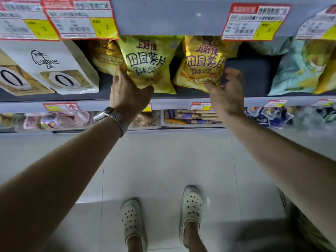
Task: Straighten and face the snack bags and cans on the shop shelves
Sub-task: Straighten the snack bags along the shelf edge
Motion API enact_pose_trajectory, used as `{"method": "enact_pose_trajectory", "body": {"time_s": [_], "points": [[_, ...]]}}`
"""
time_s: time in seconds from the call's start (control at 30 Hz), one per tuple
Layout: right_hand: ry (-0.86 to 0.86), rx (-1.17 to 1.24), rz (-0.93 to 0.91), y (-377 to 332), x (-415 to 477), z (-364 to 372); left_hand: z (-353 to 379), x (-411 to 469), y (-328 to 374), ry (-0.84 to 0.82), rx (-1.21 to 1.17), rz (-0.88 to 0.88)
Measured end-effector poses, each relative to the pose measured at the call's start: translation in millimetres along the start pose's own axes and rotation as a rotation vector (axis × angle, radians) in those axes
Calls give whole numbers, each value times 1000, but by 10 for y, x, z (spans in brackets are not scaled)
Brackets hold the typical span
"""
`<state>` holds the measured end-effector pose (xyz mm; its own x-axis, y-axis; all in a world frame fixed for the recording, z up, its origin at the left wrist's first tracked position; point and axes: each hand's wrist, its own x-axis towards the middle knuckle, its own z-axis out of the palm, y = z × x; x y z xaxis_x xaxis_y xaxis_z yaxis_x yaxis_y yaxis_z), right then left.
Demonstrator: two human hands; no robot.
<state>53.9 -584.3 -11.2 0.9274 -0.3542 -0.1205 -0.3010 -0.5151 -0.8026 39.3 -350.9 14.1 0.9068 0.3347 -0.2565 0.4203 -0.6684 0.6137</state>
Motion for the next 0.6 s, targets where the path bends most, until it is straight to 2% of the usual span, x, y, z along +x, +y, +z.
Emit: {"method": "enact_pose_trajectory", "body": {"time_s": [0.13,0.3,0.6], "points": [[-69,149,8,41,223,70,118,114,88,93,-118,13],[-197,174,31,57,446,86,216,213,173,173,-230,-70],[-232,184,18,80,562,4,234,32,265,322,-311,-91]]}}
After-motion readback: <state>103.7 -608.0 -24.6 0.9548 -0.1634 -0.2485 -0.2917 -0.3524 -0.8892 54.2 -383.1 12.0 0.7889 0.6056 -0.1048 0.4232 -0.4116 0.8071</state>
